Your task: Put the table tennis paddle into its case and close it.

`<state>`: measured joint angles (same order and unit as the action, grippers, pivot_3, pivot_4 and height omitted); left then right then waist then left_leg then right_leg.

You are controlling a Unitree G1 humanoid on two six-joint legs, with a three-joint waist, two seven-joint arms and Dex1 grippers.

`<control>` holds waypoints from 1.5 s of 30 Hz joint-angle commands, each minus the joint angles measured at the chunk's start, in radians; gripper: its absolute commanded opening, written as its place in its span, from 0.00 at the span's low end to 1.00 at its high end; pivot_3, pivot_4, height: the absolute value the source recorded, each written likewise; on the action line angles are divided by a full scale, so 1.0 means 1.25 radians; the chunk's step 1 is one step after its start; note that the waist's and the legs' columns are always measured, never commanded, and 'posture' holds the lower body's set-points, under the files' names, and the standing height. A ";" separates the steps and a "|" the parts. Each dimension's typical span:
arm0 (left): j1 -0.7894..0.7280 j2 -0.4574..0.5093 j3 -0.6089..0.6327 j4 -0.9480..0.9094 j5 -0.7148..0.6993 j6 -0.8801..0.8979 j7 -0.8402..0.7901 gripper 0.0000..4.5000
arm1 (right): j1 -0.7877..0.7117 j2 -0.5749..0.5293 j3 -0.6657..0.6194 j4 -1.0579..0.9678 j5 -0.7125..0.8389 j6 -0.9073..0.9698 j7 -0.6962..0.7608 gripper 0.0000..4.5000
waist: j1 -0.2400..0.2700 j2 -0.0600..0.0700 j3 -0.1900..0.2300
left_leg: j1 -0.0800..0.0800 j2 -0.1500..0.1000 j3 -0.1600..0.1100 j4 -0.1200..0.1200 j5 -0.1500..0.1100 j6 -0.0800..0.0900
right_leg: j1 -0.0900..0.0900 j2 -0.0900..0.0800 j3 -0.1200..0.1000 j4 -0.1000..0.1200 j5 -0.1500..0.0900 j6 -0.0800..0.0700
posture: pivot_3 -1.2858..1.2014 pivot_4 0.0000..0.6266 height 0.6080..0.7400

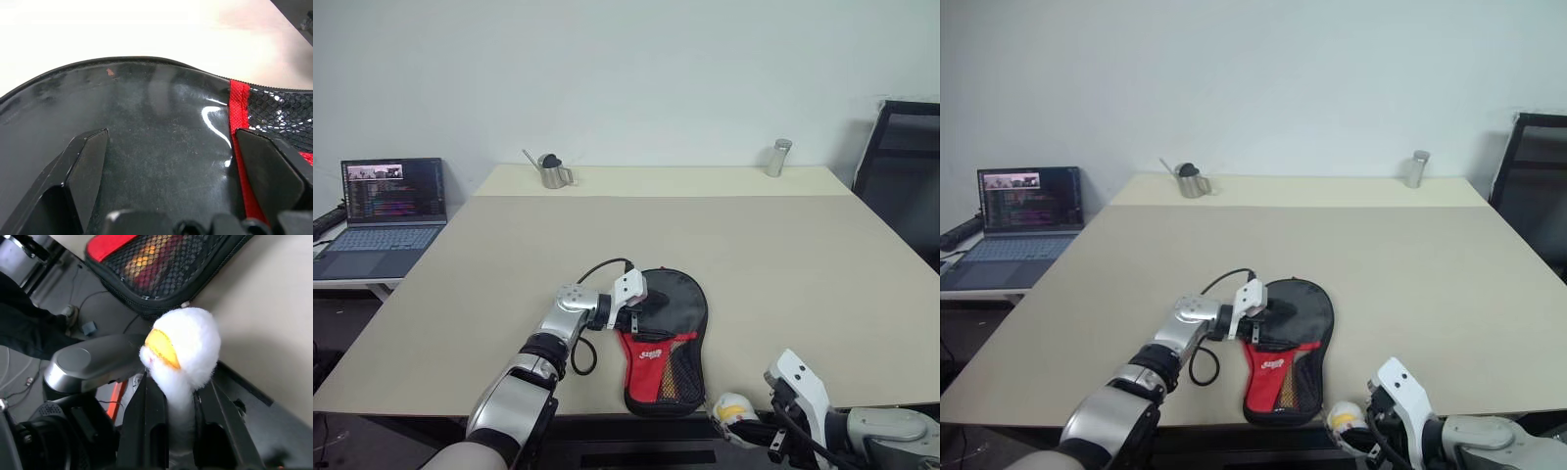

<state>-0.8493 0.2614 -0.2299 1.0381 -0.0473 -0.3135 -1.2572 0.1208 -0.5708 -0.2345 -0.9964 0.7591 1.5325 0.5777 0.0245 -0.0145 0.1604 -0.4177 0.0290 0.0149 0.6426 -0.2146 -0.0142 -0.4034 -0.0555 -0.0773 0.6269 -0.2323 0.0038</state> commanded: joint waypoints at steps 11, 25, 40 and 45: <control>0.016 0.003 -0.015 0.049 0.056 0.008 0.044 1.00 | 0.009 0.035 0.013 -0.005 0.096 -0.006 -0.034 0.04 | 0.000 0.002 -0.001 | -0.001 0.001 -0.002 -0.006 0.000 0.000 | 0.003 -0.001 -0.004 -0.013 0.000 0.000 | 0.52 0.24 1.00; 0.031 0.001 -0.012 0.033 0.052 0.005 0.041 1.00 | -0.037 -0.046 -0.079 0.031 0.217 -0.135 0.021 0.99 | -0.001 0.002 0.000 | -0.001 0.001 -0.004 -0.010 0.000 0.000 | 0.003 -0.007 -0.017 -0.014 0.000 0.000 | 0.52 0.24 1.00; 0.099 0.026 0.041 -0.181 -0.024 0.094 0.011 1.00 | -0.294 -0.082 0.135 0.321 -0.064 -0.524 0.048 0.99 | -0.001 0.002 0.003 | -0.003 0.000 -0.003 -0.010 0.000 0.000 | 0.002 -0.016 -0.033 -0.013 0.001 0.001 | 0.52 0.24 1.00; 0.177 0.086 0.083 -0.422 -0.090 0.223 0.015 1.00 | -0.369 -0.067 0.201 0.468 -0.151 -0.659 0.117 0.99 | -0.005 0.001 0.007 | -0.011 0.000 -0.003 -0.011 0.003 0.005 | -0.004 -0.009 -0.035 -0.010 0.005 0.008 | 0.52 0.24 1.00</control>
<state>-0.6503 0.3391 -0.1533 0.6040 -0.1253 -0.0888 -1.2472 -0.3185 -0.6577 0.0114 -0.4358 0.5953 0.7736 0.6889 0.0185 -0.0128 0.1688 -0.4324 0.0290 0.0132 0.6289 -0.2107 -0.0075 -0.4097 -0.0644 -0.1198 0.6140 -0.2263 0.0147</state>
